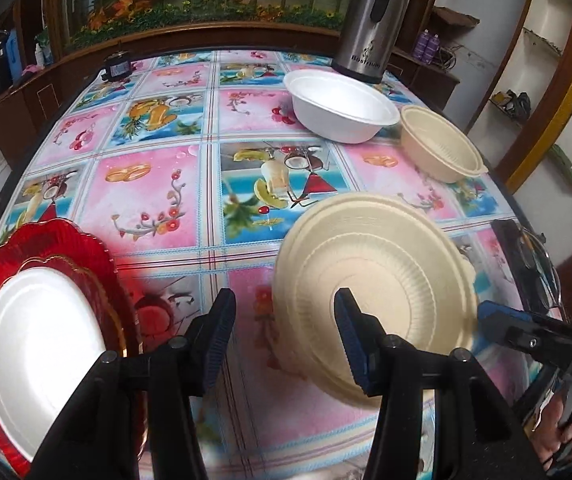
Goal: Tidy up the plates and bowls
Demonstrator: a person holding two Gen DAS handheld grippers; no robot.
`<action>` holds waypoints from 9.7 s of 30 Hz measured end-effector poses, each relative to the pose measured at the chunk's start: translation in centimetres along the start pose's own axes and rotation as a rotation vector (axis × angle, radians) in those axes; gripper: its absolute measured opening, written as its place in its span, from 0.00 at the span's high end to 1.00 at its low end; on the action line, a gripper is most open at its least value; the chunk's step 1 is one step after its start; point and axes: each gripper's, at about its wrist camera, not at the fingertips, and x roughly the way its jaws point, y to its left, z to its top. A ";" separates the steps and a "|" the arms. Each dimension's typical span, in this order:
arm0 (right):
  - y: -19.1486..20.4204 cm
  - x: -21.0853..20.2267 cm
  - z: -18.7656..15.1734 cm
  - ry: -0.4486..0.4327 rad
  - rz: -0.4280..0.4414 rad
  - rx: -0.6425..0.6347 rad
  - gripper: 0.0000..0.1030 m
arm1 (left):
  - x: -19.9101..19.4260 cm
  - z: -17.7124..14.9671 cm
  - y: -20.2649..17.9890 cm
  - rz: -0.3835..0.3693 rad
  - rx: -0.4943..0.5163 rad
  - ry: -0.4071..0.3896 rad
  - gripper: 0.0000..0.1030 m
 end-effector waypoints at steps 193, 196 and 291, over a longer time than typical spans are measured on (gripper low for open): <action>0.8 -9.8 -2.1 -0.376 -0.236 -0.162 0.52 | 0.3 -7.2 -3.1 0.050 0.123 -0.038 0.24; 0.9 -10.1 -2.2 -0.382 -0.211 -0.158 0.37 | 0.2 -7.3 -3.0 0.049 0.123 -0.040 0.24; 3.2 -2.8 0.6 -0.119 -0.082 -0.060 0.88 | -5.5 -3.8 -4.4 0.079 0.166 -0.248 0.82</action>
